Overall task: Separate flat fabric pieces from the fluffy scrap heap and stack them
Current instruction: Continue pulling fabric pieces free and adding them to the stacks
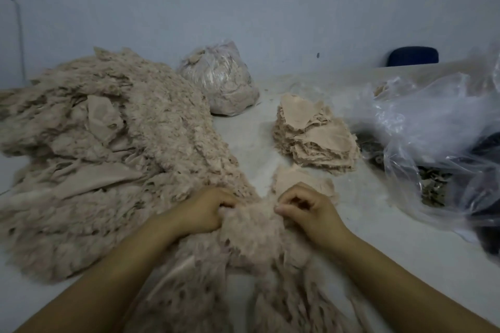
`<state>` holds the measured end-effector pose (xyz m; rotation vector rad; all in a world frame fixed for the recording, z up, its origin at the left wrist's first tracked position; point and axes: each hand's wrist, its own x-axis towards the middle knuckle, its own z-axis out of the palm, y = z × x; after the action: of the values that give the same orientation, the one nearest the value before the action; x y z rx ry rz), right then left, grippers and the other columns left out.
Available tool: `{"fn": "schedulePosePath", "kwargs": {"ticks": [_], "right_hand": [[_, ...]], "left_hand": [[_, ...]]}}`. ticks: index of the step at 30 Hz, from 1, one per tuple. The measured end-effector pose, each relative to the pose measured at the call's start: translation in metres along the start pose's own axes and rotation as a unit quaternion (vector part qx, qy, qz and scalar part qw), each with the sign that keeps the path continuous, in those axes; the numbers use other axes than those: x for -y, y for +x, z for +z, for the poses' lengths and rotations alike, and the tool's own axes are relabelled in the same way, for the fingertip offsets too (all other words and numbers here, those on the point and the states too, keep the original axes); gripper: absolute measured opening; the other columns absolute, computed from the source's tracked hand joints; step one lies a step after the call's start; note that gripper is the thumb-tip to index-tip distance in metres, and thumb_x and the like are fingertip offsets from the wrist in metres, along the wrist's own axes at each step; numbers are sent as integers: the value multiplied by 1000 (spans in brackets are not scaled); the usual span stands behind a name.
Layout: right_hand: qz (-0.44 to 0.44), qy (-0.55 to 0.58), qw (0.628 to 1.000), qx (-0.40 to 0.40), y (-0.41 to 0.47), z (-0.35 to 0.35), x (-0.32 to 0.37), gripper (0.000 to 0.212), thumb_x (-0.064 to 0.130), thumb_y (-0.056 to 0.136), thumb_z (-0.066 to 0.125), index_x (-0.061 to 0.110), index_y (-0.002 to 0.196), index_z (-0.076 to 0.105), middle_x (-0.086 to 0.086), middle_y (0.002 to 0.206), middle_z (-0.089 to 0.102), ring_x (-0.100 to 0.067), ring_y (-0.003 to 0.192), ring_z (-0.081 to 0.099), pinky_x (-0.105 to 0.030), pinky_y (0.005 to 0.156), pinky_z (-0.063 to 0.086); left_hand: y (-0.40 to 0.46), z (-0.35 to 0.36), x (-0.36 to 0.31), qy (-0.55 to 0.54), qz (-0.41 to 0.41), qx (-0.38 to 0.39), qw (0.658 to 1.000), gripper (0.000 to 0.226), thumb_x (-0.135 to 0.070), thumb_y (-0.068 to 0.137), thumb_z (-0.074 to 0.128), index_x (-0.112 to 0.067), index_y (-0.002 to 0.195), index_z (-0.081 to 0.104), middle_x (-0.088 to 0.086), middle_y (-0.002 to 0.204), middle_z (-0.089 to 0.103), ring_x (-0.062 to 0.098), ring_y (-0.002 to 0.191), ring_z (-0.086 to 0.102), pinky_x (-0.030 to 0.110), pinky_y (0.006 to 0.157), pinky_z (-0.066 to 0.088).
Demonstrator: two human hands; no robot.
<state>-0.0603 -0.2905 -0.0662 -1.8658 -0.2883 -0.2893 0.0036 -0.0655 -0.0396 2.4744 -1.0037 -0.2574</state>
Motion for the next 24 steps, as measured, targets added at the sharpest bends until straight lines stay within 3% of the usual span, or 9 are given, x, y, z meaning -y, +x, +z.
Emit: {"fn": "schedulePosePath", "kwargs": {"ticks": [4,6,8,11,14,17,19,21,24], "right_hand": [[-14,31,999,-35,0,-10,0,28,-4,78,70,22,71,66,6,75,64,-8,71,59,-18,69,48],[-11,54,998,-42,-1,-5,2,23,0,81,70,21,73,64,10,70,64,-3,64,57,-16,63,47],[-12,69,996,-53,0,0,4,13,11,79,73,18,74,63,10,65,62,-2,59,55,-16,58,46],[14,110,992,-53,0,2,6,11,23,72,73,17,70,64,8,59,59,-3,53,50,-15,52,43],[58,122,989,-54,0,-11,4,14,14,73,75,17,64,64,5,57,59,-3,50,49,-14,51,39],[119,148,976,106,-5,-35,3,24,38,68,82,21,60,66,-1,58,58,-7,49,47,-16,49,34],[142,83,966,201,-7,-39,7,44,62,64,76,18,64,66,-9,66,59,-12,55,46,-19,53,33],[169,83,965,180,-3,-30,12,58,72,70,62,15,69,70,-7,72,64,-13,58,50,-17,54,38],[255,199,939,112,6,-11,22,47,56,79,58,11,77,71,-4,61,61,-10,50,54,-19,44,41]], "left_hand": [[0,1,-12,-122,-21,-114,986,16,-15,89,63,-16,102,72,-6,110,65,7,106,60,8,90,41],[-1,0,-29,-300,-46,-75,950,33,-38,82,67,-30,114,64,-16,116,63,-5,106,58,7,87,42],[2,4,-39,-318,-52,-30,946,61,-45,70,78,-33,124,54,-21,112,59,-14,98,57,5,80,44],[7,12,-42,-302,-55,-72,949,32,-27,71,81,-25,99,67,-13,93,67,-2,83,62,12,73,49],[5,3,-35,-453,-124,-142,871,16,-12,71,78,-11,85,69,6,84,71,15,72,67,24,67,54],[3,-10,-22,-500,-148,-166,837,21,-6,75,74,-8,94,67,6,86,74,17,73,70,24,63,55],[4,-12,-30,-480,-133,-181,848,20,-5,75,75,-13,91,66,-1,80,73,12,70,70,21,60,55],[10,-7,-41,-399,-87,-182,894,21,-8,74,78,-18,87,66,-6,79,70,8,72,66,17,65,53],[16,5,-62,-419,17,-76,905,27,-27,70,78,-20,92,65,-9,78,69,3,73,63,14,66,49]]}}
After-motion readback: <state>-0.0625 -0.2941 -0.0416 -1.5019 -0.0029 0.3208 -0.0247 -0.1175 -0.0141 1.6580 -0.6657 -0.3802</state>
